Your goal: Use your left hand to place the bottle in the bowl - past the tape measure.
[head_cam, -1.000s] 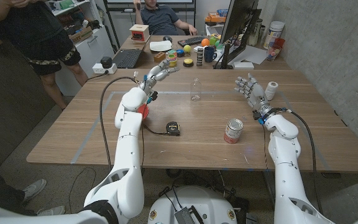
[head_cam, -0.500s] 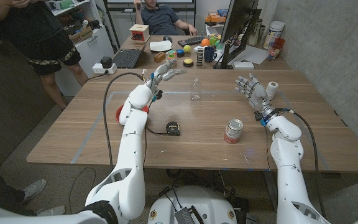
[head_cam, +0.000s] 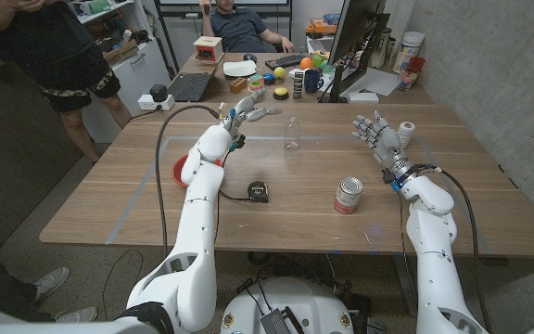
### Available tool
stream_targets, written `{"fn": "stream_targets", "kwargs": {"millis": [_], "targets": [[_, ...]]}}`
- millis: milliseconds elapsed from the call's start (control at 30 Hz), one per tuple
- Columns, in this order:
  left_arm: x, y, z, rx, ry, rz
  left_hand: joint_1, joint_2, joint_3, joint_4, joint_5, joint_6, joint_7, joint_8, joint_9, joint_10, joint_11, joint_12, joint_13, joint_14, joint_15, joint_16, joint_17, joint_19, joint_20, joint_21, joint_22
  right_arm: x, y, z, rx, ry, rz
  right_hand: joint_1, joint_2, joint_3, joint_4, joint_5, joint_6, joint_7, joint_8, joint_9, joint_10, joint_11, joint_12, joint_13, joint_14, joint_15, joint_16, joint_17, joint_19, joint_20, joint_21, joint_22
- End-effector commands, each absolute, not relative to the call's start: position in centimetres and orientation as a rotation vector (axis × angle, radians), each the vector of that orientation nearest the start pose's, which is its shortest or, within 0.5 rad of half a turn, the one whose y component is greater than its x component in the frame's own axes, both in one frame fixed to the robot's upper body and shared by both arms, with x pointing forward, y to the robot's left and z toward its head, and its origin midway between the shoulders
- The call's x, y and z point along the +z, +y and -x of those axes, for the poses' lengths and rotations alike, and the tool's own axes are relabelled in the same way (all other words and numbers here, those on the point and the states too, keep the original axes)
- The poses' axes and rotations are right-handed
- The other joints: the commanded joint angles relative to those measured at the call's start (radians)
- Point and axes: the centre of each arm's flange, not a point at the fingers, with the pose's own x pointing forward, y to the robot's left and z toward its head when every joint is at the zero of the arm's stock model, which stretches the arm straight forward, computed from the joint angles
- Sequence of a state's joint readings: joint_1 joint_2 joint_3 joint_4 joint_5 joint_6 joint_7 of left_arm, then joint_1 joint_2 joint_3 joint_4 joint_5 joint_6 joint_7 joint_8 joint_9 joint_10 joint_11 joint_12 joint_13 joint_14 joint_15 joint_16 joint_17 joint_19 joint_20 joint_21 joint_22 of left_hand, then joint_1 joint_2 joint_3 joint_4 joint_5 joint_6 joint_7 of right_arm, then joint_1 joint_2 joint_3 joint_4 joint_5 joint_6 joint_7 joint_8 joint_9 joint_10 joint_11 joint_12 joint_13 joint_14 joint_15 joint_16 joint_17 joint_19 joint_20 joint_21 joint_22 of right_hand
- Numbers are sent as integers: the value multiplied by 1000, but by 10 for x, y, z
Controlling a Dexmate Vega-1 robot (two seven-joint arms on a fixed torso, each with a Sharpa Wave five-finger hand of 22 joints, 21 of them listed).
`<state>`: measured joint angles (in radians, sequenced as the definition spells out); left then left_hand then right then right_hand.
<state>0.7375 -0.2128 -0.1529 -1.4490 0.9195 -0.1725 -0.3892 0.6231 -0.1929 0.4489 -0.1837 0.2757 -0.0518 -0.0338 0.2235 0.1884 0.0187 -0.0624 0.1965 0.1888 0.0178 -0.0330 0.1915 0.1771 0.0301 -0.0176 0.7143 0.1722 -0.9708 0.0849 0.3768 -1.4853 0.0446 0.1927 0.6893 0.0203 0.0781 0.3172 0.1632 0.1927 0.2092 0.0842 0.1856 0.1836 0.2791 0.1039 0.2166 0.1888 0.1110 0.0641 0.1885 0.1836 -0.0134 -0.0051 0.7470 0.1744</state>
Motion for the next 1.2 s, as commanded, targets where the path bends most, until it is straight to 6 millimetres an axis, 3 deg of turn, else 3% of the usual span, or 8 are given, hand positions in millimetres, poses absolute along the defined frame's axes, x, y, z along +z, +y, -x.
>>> {"fn": "stream_targets", "kwargs": {"millis": [33, 567, 1200], "targets": [[83, 158, -657, -58, -608, -852, 19, 2, -11, 3, 9, -7, 5, 0, 3, -13, -2, -2, 2, -9, -8, -6, 3, 2, 6, -5, 1, -39, -316, -595, 323, -735, 27, -8, 28, -3, 1, 6, 6, -1, 8, 3, 10, -2, 9, 1, 12, -1, 6, 2, 8, -5, -3, 4], [81, 130, -671, -88, -604, -901, 35, -6, -56, 9, 8, -34, 20, -13, 3, -41, 14, -7, 3, -32, 5, -10, 4, -2, 14, -24, 2, -44, -321, -598, 335, -727, 25, -9, 26, -8, 1, 7, 7, -2, 8, 3, 14, 0, 10, 1, 20, -1, 8, 2, 13, -2, -7, 4], [85, 105, -682, -104, -600, -964, 42, -5, -106, 13, 8, -47, 29, -19, 3, -60, 16, -6, 4, -46, 9, -9, 6, -3, 15, -43, 2, -49, -328, -598, 341, -732, 21, -10, 22, -14, 1, 8, 9, 0, 8, 3, 18, 0, 10, 1, 27, 1, 9, 1, 18, 0, -12, 4]]}}
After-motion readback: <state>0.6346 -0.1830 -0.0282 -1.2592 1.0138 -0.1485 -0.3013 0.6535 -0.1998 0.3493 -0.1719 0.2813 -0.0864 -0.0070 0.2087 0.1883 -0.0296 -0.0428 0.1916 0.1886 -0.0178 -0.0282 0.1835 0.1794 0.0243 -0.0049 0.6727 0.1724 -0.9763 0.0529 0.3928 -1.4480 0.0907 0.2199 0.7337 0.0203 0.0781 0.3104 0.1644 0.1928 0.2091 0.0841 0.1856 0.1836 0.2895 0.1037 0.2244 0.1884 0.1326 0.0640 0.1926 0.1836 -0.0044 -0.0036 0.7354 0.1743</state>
